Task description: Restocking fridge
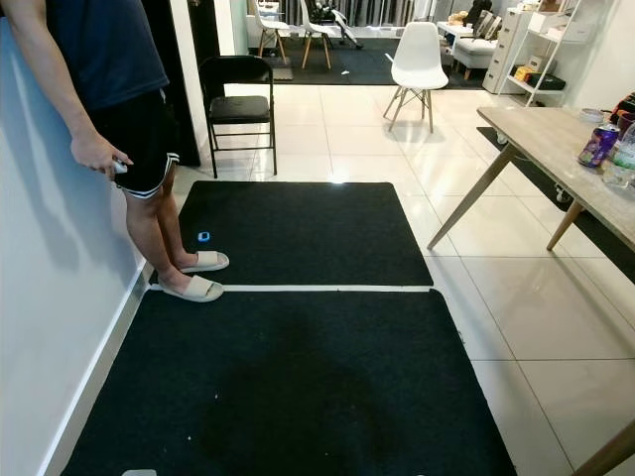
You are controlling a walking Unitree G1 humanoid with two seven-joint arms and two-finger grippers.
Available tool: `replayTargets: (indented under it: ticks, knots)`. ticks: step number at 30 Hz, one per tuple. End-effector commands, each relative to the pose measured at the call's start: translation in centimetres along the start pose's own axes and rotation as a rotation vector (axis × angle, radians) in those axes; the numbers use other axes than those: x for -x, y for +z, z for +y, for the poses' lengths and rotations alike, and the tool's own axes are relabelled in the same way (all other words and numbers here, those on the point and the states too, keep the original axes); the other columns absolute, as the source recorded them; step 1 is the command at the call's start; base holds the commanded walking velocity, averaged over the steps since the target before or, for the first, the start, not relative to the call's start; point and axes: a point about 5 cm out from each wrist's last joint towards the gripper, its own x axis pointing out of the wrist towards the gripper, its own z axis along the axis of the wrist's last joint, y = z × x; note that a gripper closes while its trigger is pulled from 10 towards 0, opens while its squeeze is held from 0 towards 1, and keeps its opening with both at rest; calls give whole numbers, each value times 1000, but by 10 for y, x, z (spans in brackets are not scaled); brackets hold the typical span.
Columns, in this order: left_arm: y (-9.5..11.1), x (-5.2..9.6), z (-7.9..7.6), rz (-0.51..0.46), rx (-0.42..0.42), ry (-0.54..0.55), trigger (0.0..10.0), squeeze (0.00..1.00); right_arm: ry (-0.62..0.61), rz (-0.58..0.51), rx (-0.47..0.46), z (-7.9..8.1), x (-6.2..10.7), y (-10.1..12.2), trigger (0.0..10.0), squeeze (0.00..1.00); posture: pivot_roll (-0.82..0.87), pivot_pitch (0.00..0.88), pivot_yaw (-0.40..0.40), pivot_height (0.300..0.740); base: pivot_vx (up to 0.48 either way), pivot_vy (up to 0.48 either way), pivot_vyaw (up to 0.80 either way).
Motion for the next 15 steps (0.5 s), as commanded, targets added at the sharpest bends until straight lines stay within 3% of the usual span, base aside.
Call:
replayTargets:
  ticks: [1, 15]
  knots:
    - [-13, 1, -4, 52, -9, -5, 10000, 0, -4, -2, -2, -1, 0, 1, 10000, 0, -112, 0, -25, 740, -341, 0, 0]
    - [-15, 2, -3, 59, -13, 0, 10000, 0, -2, -3, 0, -1, 0, 1, 10000, 0, -112, 0, -25, 740, -340, 0, 0]
